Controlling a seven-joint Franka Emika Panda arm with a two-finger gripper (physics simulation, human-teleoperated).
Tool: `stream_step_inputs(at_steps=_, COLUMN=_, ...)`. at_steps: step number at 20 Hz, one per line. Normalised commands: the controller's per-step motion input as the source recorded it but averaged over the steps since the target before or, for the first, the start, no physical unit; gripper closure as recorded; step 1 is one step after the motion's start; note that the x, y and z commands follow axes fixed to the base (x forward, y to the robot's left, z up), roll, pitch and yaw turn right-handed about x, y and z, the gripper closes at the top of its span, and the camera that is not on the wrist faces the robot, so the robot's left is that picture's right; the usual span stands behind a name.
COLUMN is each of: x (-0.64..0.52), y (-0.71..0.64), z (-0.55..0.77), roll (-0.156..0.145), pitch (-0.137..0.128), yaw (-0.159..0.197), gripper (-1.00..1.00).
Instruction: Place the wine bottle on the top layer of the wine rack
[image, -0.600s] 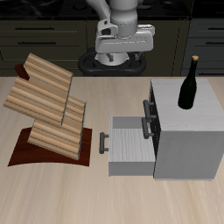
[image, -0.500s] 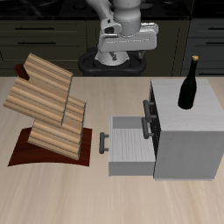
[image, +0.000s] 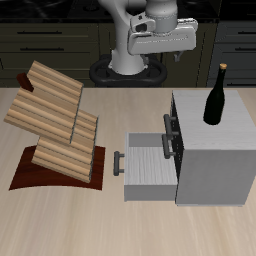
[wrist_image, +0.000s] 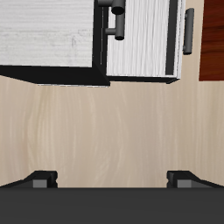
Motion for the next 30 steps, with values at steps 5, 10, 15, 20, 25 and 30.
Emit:
stream_step_inputs(at_steps=5, x=0.02, y=0.36, z=0.08, roll=0.017, pitch=0.003, yaw=0.005, gripper=-1.0)
stream_step_inputs(at_steps=10, x=0.05, y=0.34, z=0.14, roll=0.0, pitch=-0.062, yaw=0.048, gripper=-1.0)
stream_step_inputs(at_steps=15, x=0.14, y=0.25, z=0.21, roll=-0.039, pitch=-0.024, yaw=-0.038, gripper=-1.0)
stream_step_inputs(at_steps=20, x=0.08, y=0.19, z=0.32, roll=-0.037, pitch=-0.076, yaw=-0.014, gripper=-1.0)
stream_step_inputs(at_steps=25, x=0.22, y=0.05, z=0.24, roll=-0.052, pitch=-0.023, yaw=-0.038, gripper=-1.0)
stream_step_inputs(at_steps=30, x=0.3, y=0.06, z=0.26, roll=-0.012, pitch=-0.102, yaw=-0.019, gripper=-1.0)
